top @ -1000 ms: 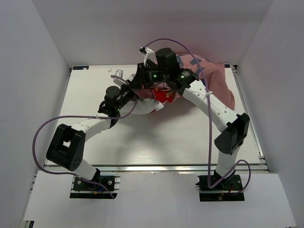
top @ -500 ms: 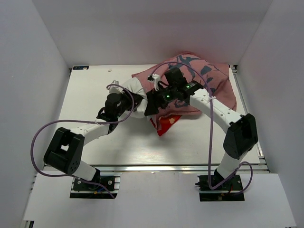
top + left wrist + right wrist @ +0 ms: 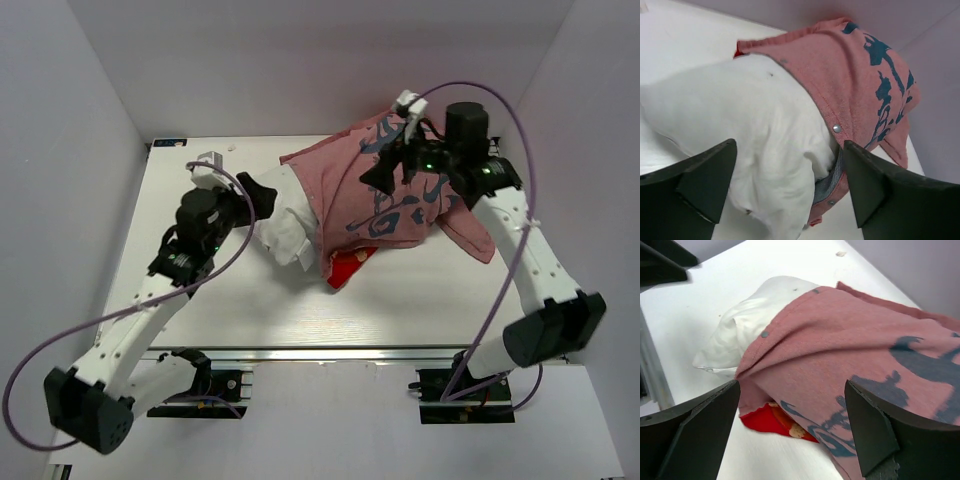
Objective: Put the pillow into the pillowcase
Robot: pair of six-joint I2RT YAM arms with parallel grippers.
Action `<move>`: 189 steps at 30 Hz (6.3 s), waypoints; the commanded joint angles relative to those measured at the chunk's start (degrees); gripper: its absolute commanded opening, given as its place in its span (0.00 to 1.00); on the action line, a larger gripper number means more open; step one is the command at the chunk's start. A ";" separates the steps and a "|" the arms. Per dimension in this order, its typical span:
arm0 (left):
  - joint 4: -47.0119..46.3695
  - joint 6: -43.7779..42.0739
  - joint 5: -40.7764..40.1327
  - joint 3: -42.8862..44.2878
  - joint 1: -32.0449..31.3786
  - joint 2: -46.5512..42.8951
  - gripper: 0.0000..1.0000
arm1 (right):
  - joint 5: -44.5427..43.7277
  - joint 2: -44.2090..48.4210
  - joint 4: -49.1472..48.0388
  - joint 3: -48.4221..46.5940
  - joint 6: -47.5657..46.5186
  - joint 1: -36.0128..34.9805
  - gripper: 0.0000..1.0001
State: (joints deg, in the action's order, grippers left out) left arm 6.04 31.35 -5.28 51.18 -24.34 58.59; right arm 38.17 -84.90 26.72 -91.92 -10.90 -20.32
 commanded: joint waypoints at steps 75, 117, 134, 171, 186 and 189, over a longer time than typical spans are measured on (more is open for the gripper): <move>-32.06 84.05 -0.35 -11.52 6.32 5.32 0.00 | -19.01 7.47 -18.99 26.70 14.94 -10.70 0.89; -36.70 80.36 9.31 6.29 9.04 20.23 0.00 | -41.66 12.01 -38.66 45.49 15.31 -24.51 0.00; -28.39 68.24 26.19 55.50 9.13 47.06 0.00 | -24.55 -10.95 -18.11 -25.83 28.28 -20.67 0.00; 2.38 28.42 34.54 45.48 19.57 24.30 0.95 | -17.17 -5.45 -24.00 -13.11 36.30 2.74 0.00; 36.15 2.83 18.19 36.93 21.44 8.84 0.95 | -19.72 -11.95 -26.10 -25.24 38.32 7.66 0.00; 29.75 7.39 22.58 29.53 21.44 7.33 0.89 | -19.37 -11.87 -26.02 -25.33 38.49 8.27 0.00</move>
State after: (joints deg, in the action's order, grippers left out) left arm 37.89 37.47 15.86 86.13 -2.83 65.71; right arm 20.71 -97.10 6.46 -113.99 26.79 -12.95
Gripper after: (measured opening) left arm 0.906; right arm 0.026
